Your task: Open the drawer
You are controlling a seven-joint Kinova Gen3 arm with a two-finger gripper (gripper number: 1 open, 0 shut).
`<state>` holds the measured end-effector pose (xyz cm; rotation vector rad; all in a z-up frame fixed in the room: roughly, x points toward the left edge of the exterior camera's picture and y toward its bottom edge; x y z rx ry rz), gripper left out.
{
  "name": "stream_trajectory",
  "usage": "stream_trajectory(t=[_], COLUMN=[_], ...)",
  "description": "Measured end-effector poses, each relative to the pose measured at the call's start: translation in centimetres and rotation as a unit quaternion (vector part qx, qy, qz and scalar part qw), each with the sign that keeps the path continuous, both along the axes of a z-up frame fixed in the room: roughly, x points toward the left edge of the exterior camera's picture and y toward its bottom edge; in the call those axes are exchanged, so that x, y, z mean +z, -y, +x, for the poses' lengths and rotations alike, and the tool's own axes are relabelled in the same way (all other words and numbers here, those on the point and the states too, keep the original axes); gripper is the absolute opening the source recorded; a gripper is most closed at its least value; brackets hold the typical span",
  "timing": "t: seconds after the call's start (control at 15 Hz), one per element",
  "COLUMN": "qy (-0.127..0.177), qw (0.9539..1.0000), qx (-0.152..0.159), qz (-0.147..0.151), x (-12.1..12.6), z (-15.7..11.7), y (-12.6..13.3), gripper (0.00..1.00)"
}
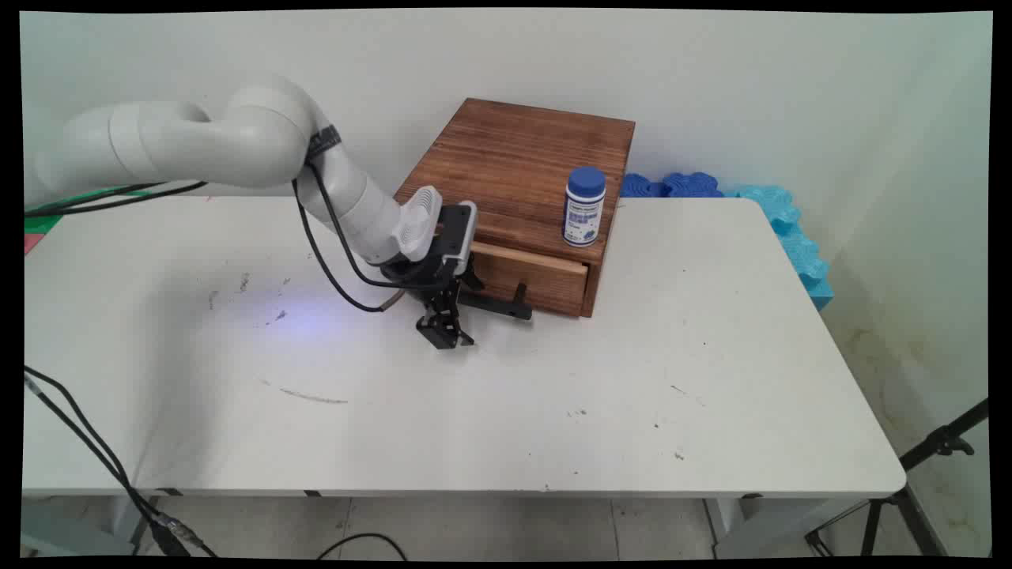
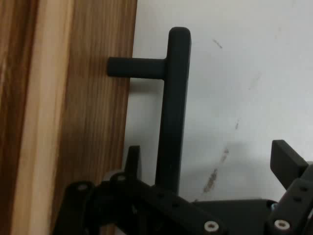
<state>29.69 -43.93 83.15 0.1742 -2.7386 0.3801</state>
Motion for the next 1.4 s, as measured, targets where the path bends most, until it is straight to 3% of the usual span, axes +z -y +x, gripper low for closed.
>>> stream_trajectory(t=[0.8,1.4], qy=[0.014,0.009], qw=[0.9999,0.9996], qx=[0.006,0.021], qz=[0.000,0.019], x=[-1.7,-2.2], z=[-1.1,-1.7], y=[-0.1,-2.5], gripper=[1.00,1.00])
